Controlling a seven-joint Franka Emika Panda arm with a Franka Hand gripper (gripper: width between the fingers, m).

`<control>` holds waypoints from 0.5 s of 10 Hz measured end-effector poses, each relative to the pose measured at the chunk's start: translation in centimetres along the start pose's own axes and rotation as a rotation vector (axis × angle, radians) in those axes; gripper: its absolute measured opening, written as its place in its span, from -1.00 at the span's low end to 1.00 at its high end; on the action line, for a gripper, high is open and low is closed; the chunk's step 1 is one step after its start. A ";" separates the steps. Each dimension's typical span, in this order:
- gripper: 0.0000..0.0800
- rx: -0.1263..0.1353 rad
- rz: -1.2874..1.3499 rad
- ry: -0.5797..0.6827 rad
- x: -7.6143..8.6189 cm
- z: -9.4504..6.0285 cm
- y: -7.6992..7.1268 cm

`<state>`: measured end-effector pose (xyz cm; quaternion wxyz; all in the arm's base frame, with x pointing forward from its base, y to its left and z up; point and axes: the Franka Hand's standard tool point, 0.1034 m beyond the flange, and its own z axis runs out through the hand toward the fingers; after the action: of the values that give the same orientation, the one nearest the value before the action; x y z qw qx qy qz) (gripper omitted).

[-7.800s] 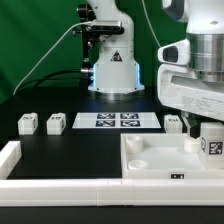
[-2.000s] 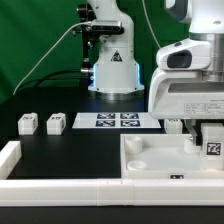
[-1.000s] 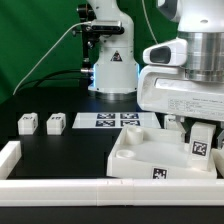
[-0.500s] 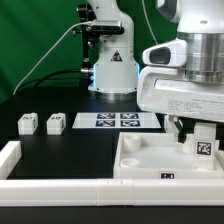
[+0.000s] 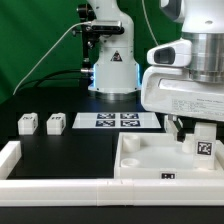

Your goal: Assemble one leg

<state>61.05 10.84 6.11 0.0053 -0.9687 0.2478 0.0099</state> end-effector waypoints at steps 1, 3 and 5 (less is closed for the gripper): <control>0.62 0.000 0.000 0.000 0.0 0.0 0.0; 0.62 0.000 0.000 0.000 0.0 0.0 0.0; 0.62 0.000 0.000 0.000 0.0 0.0 0.0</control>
Offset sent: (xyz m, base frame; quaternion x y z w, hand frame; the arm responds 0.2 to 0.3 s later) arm 0.0000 0.0000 0.0000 0.0000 0.0000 0.0000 1.0000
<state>61.05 10.84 6.11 0.0053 -0.9687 0.2478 0.0100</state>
